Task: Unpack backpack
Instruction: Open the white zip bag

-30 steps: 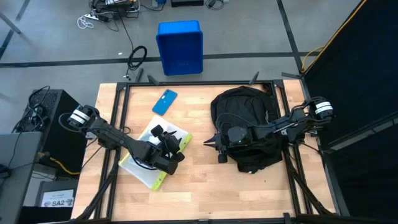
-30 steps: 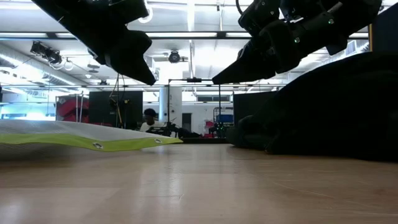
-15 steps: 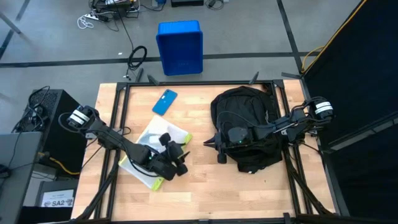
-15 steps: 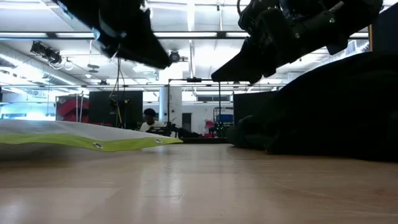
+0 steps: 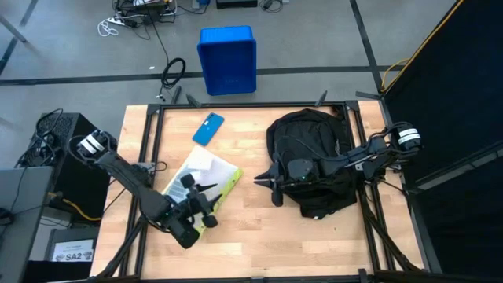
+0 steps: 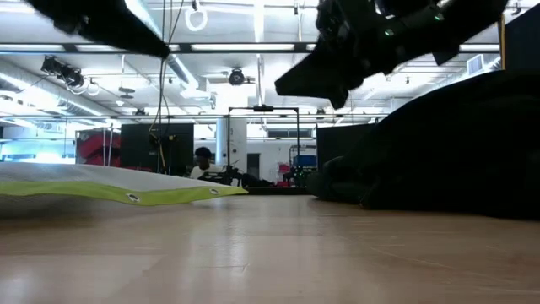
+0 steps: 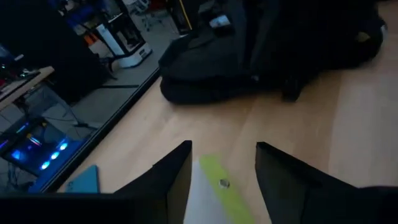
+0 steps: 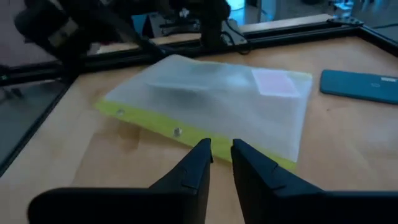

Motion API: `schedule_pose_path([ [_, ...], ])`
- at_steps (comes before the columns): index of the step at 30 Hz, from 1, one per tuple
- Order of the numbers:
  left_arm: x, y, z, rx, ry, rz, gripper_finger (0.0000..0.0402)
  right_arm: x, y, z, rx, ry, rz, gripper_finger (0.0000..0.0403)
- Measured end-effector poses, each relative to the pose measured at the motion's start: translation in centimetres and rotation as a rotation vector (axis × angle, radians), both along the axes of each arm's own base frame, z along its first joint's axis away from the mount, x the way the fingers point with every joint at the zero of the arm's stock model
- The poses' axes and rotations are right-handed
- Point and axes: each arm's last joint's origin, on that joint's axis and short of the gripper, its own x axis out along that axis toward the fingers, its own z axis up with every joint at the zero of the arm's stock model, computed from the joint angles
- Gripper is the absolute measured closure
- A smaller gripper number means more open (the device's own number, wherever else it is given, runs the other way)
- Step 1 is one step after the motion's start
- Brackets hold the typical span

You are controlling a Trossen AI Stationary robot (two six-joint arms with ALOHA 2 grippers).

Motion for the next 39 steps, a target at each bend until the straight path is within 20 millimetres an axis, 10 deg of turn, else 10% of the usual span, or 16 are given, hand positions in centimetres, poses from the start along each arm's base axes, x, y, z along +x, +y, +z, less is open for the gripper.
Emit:
schedule_pose_path([
  [11,-4.4,3.9,-2.1,-0.289,-0.259,-0.196,0.0364,5.6,-3.3,1.8,0.044,0.184,0.073,0.0313],
  [19,-6.2,5.5,-3.1,-0.336,-0.454,-0.334,0.0399,9.8,-8.9,-0.5,0.162,0.328,0.115,0.0288],
  [29,-6.2,6.0,-3.3,-0.260,-0.448,-0.223,0.0401,10.5,-16.1,-6.1,0.427,0.421,0.193,0.0238],
  [39,-5.7,6.7,-3.4,-0.225,-0.434,-0.176,0.0401,12.2,-14.6,-8.8,0.509,0.446,0.328,0.0176],
])
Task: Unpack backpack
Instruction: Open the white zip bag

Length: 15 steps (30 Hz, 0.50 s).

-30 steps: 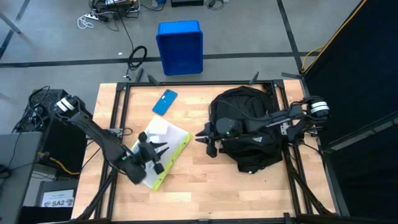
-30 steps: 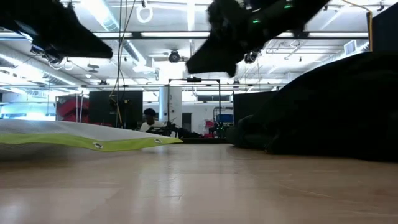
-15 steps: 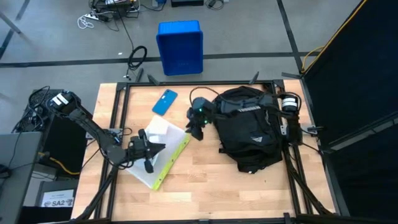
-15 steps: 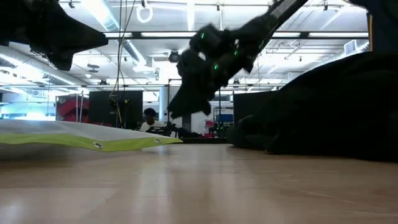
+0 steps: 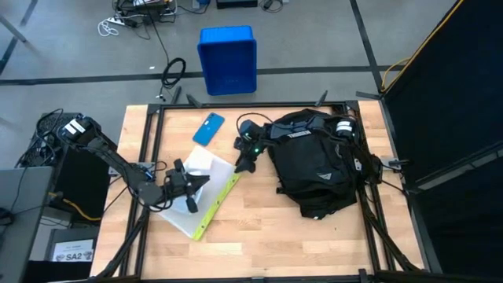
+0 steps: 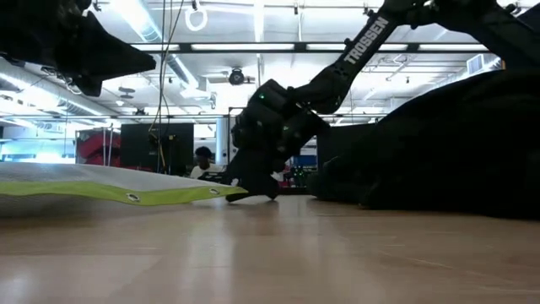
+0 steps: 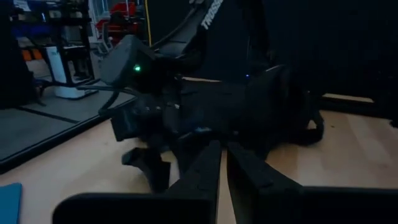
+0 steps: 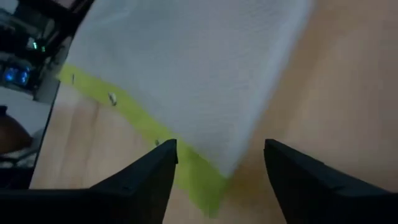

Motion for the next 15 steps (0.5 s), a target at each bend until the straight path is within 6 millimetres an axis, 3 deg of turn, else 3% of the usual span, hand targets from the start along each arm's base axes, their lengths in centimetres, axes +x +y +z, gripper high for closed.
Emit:
schedule_pose_path([
  [5,0.2,0.3,0.0,0.000,0.002,0.020,0.0401,1.1,2.6,0.2,0.001,-0.055,0.042,0.0169],
  [8,0.3,0.5,0.0,-0.002,0.001,0.030,0.0401,1.4,3.6,0.3,-0.036,-0.074,0.070,0.0188],
  [11,0.3,0.5,0.0,-0.005,-0.002,0.033,0.0401,1.6,4.2,0.4,-0.089,-0.108,0.096,0.0235],
  [15,0.3,0.5,0.1,-0.009,-0.008,0.032,0.0401,1.9,4.2,0.7,-0.123,-0.161,0.105,0.0350],
])
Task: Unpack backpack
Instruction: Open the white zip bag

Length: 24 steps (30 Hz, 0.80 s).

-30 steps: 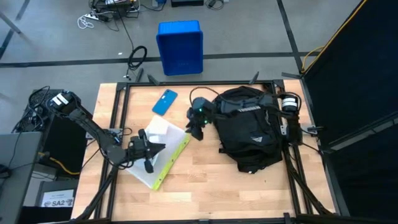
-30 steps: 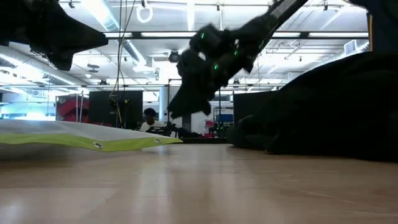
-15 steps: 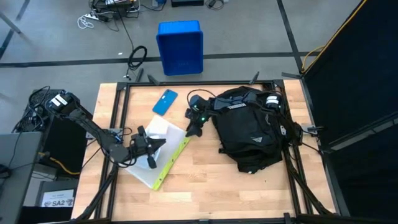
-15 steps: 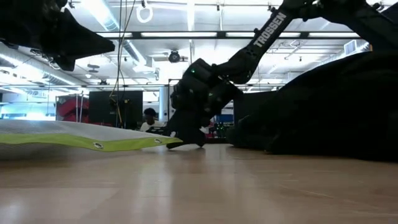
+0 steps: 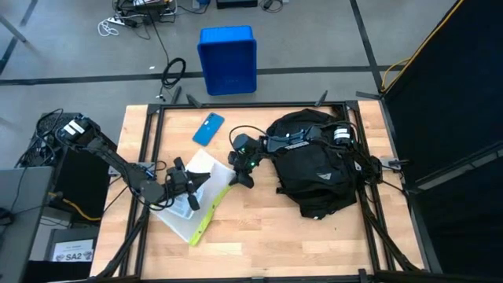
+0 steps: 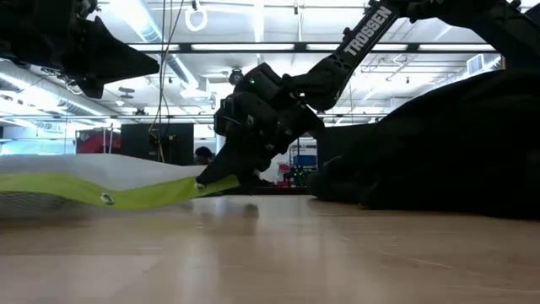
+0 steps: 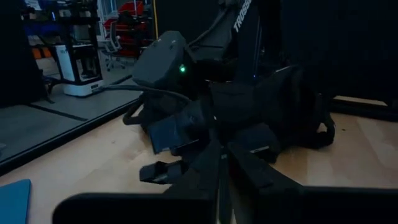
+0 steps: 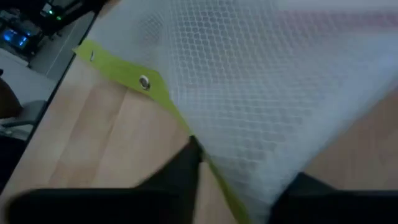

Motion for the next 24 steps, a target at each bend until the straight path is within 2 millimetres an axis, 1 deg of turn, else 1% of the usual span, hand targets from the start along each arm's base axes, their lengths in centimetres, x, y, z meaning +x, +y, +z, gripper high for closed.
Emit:
schedule_pose_path([
  [1,0.0,0.0,0.0,0.002,0.001,0.000,0.0401,0.0,-0.1,0.0,-0.009,-0.012,0.005,0.0375],
  [2,0.0,0.0,0.0,0.003,0.001,0.000,0.0401,0.1,-0.1,0.1,-0.017,-0.030,0.008,0.0387],
  [8,0.0,0.0,0.1,0.000,-0.004,0.000,0.0401,0.2,-0.8,1.3,0.008,-0.081,0.017,0.0401],
  [11,0.0,0.0,0.1,0.006,-0.001,0.000,0.0401,-0.1,-1.2,2.9,0.018,-0.115,0.029,0.0402],
  [15,0.0,0.0,0.1,0.027,0.005,-0.002,0.0402,-0.6,-1.2,6.4,0.023,-0.193,0.056,0.0403],
  [19,0.1,0.0,0.4,0.070,0.011,-0.003,0.0402,-1.4,-0.5,10.4,0.009,-0.284,0.086,0.0403],
  [24,0.5,-0.6,2.4,0.111,-0.028,-0.010,0.0402,-2.8,1.0,15.1,-0.011,-0.386,0.120,0.0403],
])
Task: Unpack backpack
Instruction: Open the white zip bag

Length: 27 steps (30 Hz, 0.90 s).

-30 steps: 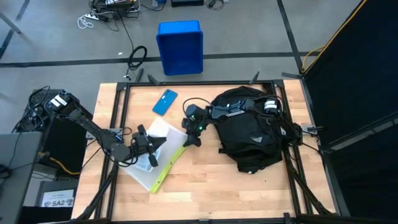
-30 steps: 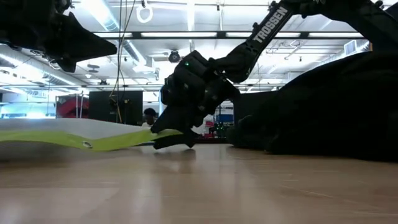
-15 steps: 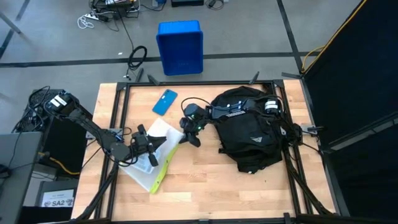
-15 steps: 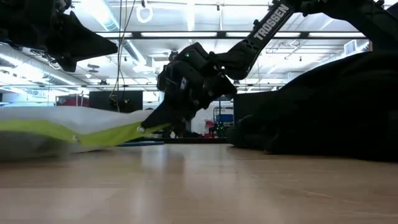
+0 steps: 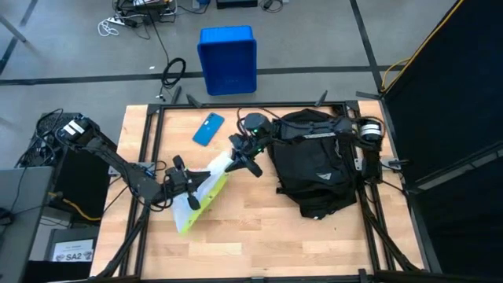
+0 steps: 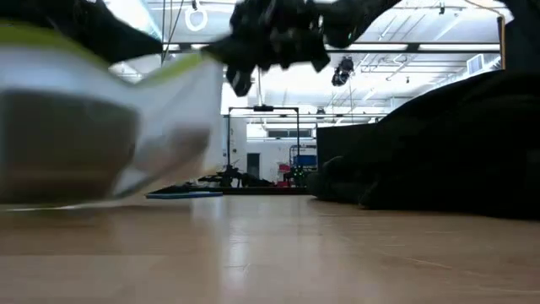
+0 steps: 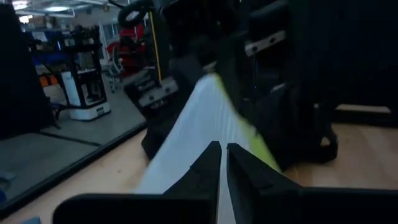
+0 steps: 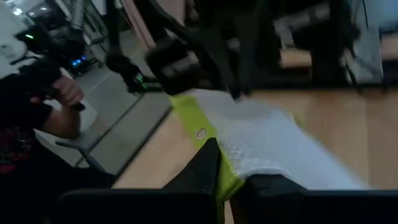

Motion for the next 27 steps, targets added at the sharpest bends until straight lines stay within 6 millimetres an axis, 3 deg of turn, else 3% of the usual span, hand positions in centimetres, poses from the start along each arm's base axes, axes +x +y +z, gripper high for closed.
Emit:
schedule_pose_path([
  [4,0.2,-0.8,1.4,0.003,-0.024,-0.028,0.0402,-1.2,2.2,3.1,-0.015,-0.065,0.030,0.0403],
  [8,0.1,-1.5,2.4,0.000,-0.041,-0.057,0.0402,-2.1,5.3,4.9,-0.032,-0.077,0.024,0.0403],
  [18,-0.1,-2.7,3.7,0.017,-0.057,-0.122,0.0402,-2.7,12.1,4.7,-0.075,-0.050,0.028,0.0403],
  [22,-0.2,-2.9,3.7,0.024,-0.058,-0.158,0.0402,-2.8,12.9,4.9,-0.093,-0.072,0.015,0.0403],
  [27,-0.2,-3.0,4.4,0.067,-0.097,-0.202,0.0402,-2.7,11.9,5.1,-0.108,-0.074,-0.029,0.0403],
])
